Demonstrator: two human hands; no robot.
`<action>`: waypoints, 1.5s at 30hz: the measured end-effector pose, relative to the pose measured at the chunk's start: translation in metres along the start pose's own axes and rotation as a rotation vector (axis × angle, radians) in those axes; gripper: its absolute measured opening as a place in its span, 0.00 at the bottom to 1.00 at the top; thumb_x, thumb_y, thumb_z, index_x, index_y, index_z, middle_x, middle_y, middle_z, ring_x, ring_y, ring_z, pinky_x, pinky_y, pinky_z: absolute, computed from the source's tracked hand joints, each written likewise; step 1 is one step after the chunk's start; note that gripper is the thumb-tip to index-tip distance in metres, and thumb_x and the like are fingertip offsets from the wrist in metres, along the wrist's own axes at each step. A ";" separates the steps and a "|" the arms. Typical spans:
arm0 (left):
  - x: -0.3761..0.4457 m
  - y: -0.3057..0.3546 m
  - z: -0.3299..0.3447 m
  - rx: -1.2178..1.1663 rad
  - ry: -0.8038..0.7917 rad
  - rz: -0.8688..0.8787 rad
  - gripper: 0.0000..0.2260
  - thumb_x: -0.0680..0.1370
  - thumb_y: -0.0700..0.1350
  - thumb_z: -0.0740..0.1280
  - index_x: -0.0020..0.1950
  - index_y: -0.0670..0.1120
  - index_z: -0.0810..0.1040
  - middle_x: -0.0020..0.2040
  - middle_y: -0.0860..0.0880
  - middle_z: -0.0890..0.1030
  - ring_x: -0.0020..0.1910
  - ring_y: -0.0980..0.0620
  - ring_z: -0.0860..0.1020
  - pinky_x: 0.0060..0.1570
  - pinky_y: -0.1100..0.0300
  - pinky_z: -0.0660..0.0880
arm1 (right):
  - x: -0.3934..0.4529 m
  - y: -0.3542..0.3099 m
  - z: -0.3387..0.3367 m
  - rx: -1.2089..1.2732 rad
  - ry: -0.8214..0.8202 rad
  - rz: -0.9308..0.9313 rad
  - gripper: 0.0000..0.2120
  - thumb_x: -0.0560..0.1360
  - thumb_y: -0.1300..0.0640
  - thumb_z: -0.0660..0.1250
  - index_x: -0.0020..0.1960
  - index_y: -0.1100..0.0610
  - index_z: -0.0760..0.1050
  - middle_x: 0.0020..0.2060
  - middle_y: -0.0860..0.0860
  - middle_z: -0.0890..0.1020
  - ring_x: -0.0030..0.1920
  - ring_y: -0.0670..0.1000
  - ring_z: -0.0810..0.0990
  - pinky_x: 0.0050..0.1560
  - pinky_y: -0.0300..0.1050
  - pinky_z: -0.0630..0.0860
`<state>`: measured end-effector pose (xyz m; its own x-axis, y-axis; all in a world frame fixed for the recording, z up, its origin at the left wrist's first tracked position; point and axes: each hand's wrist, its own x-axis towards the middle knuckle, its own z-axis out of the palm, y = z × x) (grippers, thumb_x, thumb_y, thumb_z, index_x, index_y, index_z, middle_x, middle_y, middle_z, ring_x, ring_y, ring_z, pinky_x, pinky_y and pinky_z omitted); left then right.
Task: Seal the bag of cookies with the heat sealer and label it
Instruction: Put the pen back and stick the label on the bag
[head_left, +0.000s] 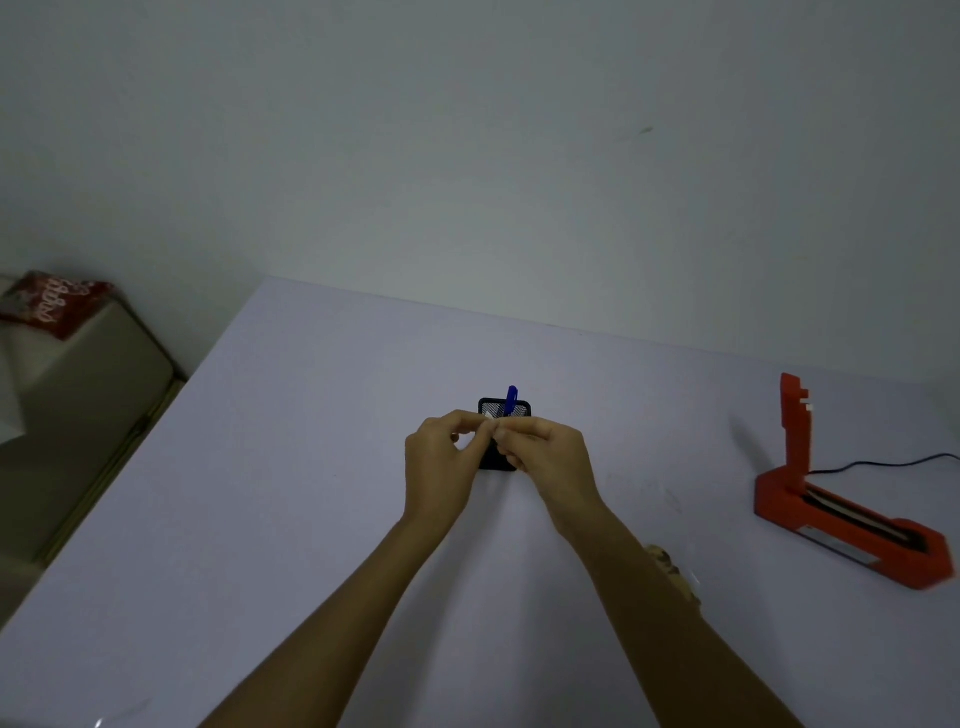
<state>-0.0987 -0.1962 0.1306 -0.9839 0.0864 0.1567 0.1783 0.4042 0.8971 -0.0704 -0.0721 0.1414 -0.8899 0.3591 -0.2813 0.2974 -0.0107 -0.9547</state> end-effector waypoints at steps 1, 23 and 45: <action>0.000 0.001 -0.001 -0.021 0.000 -0.009 0.06 0.75 0.50 0.69 0.48 0.49 0.83 0.40 0.59 0.80 0.42 0.62 0.78 0.46 0.72 0.73 | 0.000 -0.001 0.000 -0.004 -0.013 -0.017 0.09 0.73 0.61 0.71 0.52 0.60 0.83 0.42 0.52 0.84 0.41 0.45 0.82 0.50 0.38 0.79; -0.002 0.004 0.001 -0.079 0.009 -0.081 0.07 0.77 0.46 0.67 0.50 0.45 0.83 0.41 0.55 0.81 0.39 0.66 0.77 0.40 0.81 0.70 | -0.004 0.003 -0.003 0.000 -0.034 -0.041 0.10 0.72 0.59 0.72 0.54 0.58 0.83 0.47 0.53 0.86 0.48 0.47 0.84 0.52 0.38 0.80; -0.007 0.013 0.000 -0.113 0.036 -0.126 0.06 0.76 0.48 0.69 0.47 0.47 0.83 0.38 0.57 0.81 0.40 0.65 0.78 0.40 0.81 0.70 | -0.008 0.002 -0.008 0.018 -0.018 -0.052 0.11 0.72 0.58 0.72 0.54 0.60 0.82 0.49 0.56 0.85 0.47 0.49 0.83 0.52 0.39 0.80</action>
<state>-0.0892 -0.1917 0.1416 -0.9986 0.0080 0.0526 0.0526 0.3042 0.9512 -0.0598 -0.0677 0.1421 -0.9101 0.3430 -0.2325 0.2443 -0.0093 -0.9697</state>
